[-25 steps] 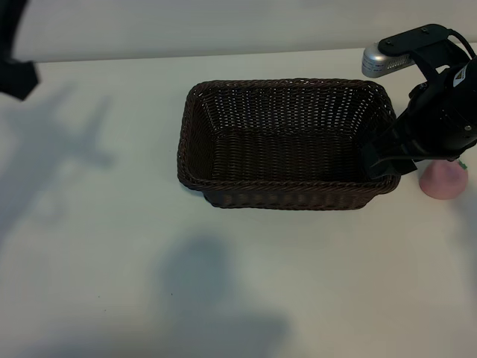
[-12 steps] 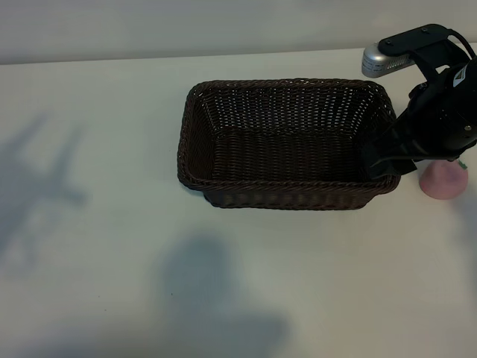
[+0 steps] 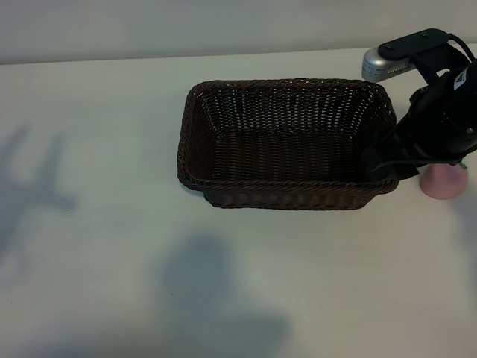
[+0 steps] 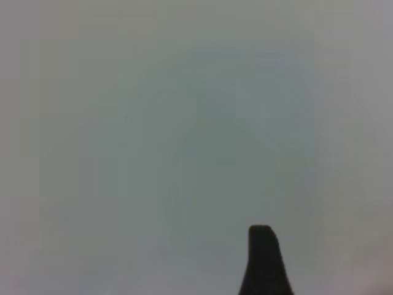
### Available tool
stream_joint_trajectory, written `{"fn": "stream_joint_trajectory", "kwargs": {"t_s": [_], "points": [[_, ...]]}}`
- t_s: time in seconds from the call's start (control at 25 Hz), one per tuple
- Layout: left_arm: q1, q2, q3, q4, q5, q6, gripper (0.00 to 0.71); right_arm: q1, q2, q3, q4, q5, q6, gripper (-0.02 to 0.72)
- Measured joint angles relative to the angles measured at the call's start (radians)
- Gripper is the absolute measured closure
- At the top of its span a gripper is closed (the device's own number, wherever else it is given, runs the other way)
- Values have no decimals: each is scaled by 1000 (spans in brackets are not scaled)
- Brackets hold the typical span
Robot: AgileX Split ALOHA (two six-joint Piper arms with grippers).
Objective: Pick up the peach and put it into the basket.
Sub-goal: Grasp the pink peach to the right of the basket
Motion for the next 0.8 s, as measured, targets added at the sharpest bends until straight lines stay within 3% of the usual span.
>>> {"fn": "stream_joint_trajectory", "kwargs": {"t_s": [0.8], "points": [[0,0,12,-27,-20,74,210,0,0,0,7,-4,3,109]]}}
